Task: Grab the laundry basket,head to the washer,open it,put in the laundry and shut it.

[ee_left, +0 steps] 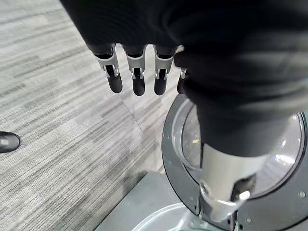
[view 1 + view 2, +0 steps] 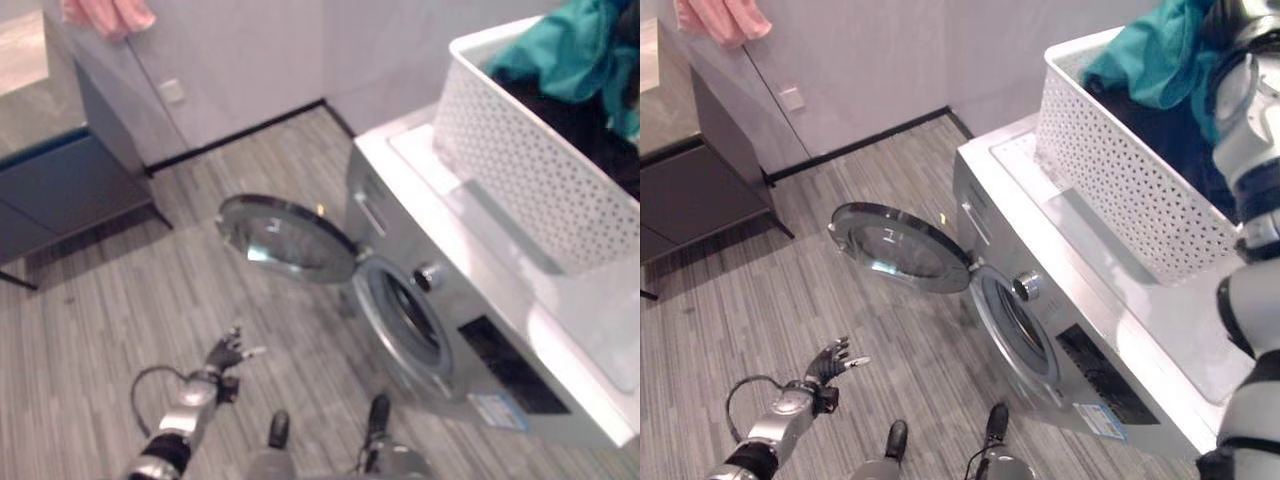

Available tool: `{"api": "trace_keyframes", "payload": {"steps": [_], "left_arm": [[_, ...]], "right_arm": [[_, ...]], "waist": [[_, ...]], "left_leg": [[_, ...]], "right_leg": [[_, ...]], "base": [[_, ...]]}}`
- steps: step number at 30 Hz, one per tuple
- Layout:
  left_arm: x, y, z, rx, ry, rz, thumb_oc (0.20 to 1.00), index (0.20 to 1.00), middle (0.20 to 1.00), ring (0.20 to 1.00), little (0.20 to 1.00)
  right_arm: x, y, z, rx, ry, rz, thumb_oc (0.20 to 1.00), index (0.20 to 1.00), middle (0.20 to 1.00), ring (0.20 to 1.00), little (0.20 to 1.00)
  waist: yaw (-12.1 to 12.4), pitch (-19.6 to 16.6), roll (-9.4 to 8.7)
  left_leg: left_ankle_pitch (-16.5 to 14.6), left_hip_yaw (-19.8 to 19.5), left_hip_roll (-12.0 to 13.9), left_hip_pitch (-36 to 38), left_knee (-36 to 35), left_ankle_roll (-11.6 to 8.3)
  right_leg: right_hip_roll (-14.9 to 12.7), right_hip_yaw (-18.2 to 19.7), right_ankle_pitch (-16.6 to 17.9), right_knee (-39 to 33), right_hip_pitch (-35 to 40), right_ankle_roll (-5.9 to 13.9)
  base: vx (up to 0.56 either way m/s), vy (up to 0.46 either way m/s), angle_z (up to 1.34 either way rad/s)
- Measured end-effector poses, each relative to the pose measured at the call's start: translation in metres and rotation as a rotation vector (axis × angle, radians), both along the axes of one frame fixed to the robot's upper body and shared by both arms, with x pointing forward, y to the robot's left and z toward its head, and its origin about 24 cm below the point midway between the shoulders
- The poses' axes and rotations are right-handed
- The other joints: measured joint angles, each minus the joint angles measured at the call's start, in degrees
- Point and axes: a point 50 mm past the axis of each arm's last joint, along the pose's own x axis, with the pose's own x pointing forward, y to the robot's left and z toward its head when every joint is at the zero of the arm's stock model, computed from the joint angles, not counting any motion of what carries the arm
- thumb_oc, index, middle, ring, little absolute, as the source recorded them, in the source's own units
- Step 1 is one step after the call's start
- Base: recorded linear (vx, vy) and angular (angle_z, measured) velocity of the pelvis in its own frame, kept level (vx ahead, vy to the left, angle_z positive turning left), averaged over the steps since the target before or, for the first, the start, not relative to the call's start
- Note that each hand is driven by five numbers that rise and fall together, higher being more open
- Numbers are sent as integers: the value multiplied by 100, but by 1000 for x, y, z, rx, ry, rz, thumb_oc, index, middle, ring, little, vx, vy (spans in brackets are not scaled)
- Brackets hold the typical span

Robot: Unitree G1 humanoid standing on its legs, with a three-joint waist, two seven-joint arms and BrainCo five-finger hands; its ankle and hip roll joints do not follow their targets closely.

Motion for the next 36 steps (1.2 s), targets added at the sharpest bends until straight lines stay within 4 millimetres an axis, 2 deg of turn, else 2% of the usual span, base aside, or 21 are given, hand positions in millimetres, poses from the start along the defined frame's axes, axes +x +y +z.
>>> {"api": "trace_keyframes", "payload": {"steps": [6,8,17,26,29,32,36], "left_arm": [[-6,2,5,-18,-37,21,1000,1000,1000,1000,1000],[-6,0,10,-28,-68,13,1000,1000,1000,1000,1000],[-5,-4,25,-47,-148,-7,1000,1000,1000,1000,1000],[12,-10,87,36,-421,-138,1000,1000,1000,1000,1000],[21,-11,124,139,-596,-172,1000,1000,1000,1000,1000],[24,-13,135,140,-653,-166,1000,1000,1000,1000,1000],[24,-16,133,135,-646,-182,1000,1000,1000,1000,1000]], "right_arm": [[-21,-7,14,-5,-169,-1,200,200,200,200,200],[-33,-12,24,-2,-258,-11,200,200,200,200,200],[-47,0,38,-23,-396,51,200,200,200,200,200],[-52,-3,41,20,-457,70,200,200,200,200,200],[-52,-6,45,45,-482,65,200,200,200,200,200],[-51,-7,52,37,-481,38,200,200,200,200,200],[-47,-14,51,72,-453,13,200,200,200,200,200]], "waist": [[16,-7,11],[17,-11,17],[21,-156,35],[88,-343,-100],[111,-409,-129],[106,-430,-151],[101,-497,-255]], "left_leg": [[-27,-4,-34,125,0,44],[-38,-9,-62,203,0,63],[-53,-7,-83,302,0,88],[-65,24,-101,431,-1,108],[-66,56,-102,445,-1,109],[-66,90,-108,454,-1,109],[-67,109,-104,472,-1,110]], "right_leg": [[-27,0,-18,0,131,10],[-59,4,-29,-1,216,25],[-84,8,-30,0,317,26],[-101,51,-47,-1,429,47],[-99,75,-45,0,430,46],[-102,101,-44,-1,433,47],[-99,108,-41,-1,433,45]], "base": [[12,2,2],[0,0,0],[11,8,0],[-2,1,-2],[-19,4,-5],[-10,13,-5],[-3,5,-1]]}}
